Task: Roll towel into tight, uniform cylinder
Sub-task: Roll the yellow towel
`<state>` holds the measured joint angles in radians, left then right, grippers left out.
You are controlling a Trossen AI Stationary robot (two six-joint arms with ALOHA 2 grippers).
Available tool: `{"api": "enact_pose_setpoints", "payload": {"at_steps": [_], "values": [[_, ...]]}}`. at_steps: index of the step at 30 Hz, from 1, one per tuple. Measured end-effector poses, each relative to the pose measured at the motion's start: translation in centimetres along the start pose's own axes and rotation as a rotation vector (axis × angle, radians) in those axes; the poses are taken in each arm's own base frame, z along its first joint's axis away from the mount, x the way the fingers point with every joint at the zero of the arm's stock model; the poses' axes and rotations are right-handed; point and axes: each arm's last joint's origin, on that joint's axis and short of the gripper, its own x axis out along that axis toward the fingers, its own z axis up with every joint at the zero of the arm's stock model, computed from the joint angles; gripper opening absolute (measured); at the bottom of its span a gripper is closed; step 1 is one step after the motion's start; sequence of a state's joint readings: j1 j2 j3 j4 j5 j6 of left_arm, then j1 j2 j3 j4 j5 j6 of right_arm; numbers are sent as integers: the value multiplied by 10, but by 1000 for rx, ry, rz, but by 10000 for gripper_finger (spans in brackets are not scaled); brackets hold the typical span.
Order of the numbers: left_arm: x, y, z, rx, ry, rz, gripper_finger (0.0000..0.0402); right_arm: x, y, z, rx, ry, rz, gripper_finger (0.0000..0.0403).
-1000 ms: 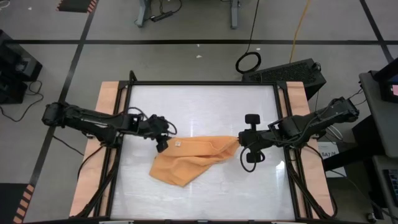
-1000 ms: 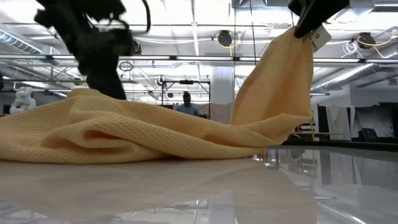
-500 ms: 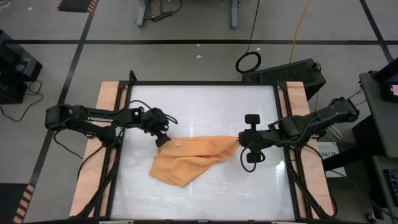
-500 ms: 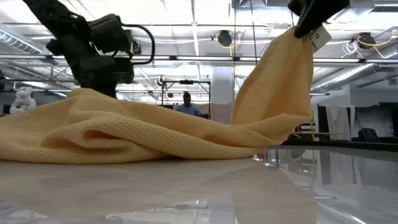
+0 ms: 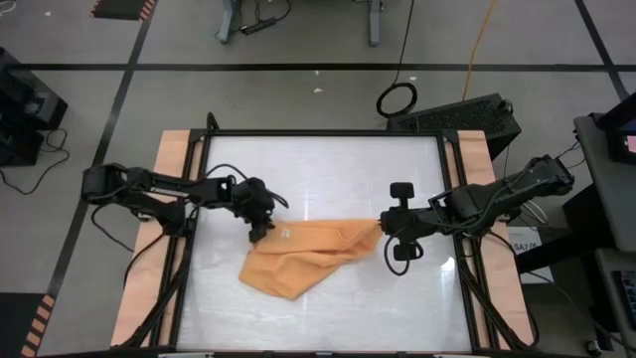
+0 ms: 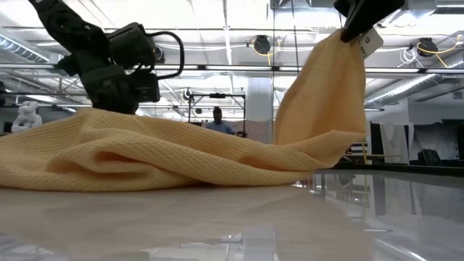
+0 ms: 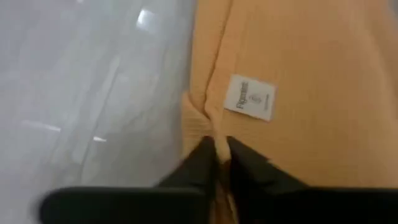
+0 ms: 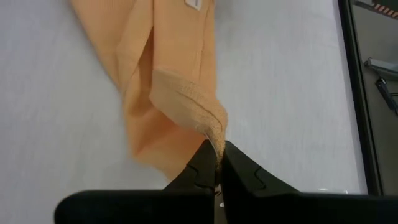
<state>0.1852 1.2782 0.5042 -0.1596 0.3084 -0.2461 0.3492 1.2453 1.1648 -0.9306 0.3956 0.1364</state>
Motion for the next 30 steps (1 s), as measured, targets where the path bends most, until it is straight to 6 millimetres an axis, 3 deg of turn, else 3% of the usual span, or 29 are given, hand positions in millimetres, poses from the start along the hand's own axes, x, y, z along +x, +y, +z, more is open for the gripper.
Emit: {"api": "enact_pose_setpoints", "payload": {"at_steps": [6,10,16,23,30], "values": [[-26,-10,19,51,-155,36,15,0,-3,0,1,-14,-100,2],[-54,-22,31,123,-291,33,15,0,-5,1,4,-32,-179,2],[-84,-32,35,221,-432,41,29,-1,-6,3,11,-48,-226,2],[-67,-22,21,175,-353,82,80,-1,-6,4,25,-65,-220,2],[-51,-12,18,119,-306,228,156,-1,-6,4,21,-66,-220,2]]}}
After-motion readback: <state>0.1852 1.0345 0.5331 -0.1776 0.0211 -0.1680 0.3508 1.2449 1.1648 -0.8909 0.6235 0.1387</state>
